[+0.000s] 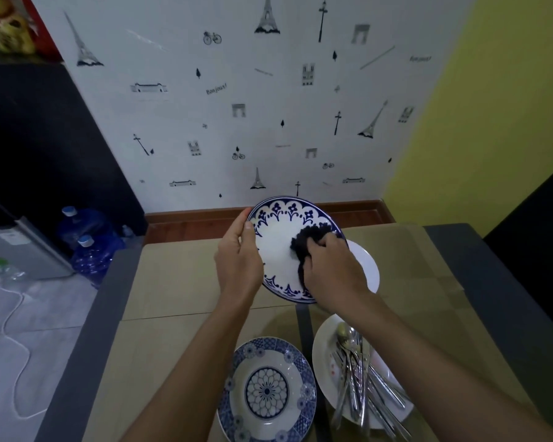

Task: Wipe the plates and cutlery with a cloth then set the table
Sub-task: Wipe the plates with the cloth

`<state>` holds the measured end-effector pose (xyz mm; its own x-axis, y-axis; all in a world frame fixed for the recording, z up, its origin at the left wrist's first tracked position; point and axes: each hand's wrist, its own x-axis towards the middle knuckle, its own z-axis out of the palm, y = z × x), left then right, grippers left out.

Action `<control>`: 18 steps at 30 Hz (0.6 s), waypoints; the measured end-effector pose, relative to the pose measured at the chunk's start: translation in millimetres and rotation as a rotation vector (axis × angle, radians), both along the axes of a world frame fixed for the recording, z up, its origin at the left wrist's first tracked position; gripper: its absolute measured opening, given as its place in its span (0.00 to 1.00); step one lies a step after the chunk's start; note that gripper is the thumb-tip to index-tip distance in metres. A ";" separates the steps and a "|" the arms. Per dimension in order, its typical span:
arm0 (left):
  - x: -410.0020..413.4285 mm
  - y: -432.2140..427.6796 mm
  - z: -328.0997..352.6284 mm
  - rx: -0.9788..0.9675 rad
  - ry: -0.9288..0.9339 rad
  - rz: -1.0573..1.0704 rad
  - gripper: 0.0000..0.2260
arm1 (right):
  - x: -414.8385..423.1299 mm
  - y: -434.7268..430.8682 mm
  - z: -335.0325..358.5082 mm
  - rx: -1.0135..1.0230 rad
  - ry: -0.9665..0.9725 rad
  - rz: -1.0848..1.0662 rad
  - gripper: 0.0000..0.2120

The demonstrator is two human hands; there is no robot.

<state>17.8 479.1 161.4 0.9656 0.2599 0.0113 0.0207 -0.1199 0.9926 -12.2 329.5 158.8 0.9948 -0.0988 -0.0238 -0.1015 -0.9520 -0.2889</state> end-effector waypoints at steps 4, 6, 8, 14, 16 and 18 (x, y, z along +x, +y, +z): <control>-5.1 -4.0 -0.8 0.019 -0.009 -0.039 0.16 | 9.1 -3.4 -5.4 0.214 -0.037 0.043 0.23; -6.5 -7.5 1.1 0.034 -0.030 -0.058 0.16 | 14.5 -1.6 -4.0 0.209 -0.047 0.124 0.25; -5.3 -8.4 2.6 0.020 -0.029 -0.072 0.16 | 11.5 3.7 0.6 0.189 -0.039 0.261 0.28; -3.6 1.3 -7.8 -0.017 0.047 -0.016 0.16 | -9.3 -2.1 -7.4 0.397 -0.023 0.402 0.22; -6.5 0.8 -9.2 -0.018 0.052 -0.024 0.17 | -7.9 -6.0 -9.0 0.382 -0.058 0.205 0.20; -7.4 -0.8 -7.8 -0.025 0.056 -0.032 0.16 | -6.1 -5.2 -8.9 0.285 -0.053 0.089 0.22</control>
<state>10.4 478.3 153.6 0.9723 0.2284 -0.0494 0.0732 -0.0967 0.9926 -18.3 324.3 149.9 0.9999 -0.0076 0.0141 0.0014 -0.8361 -0.5485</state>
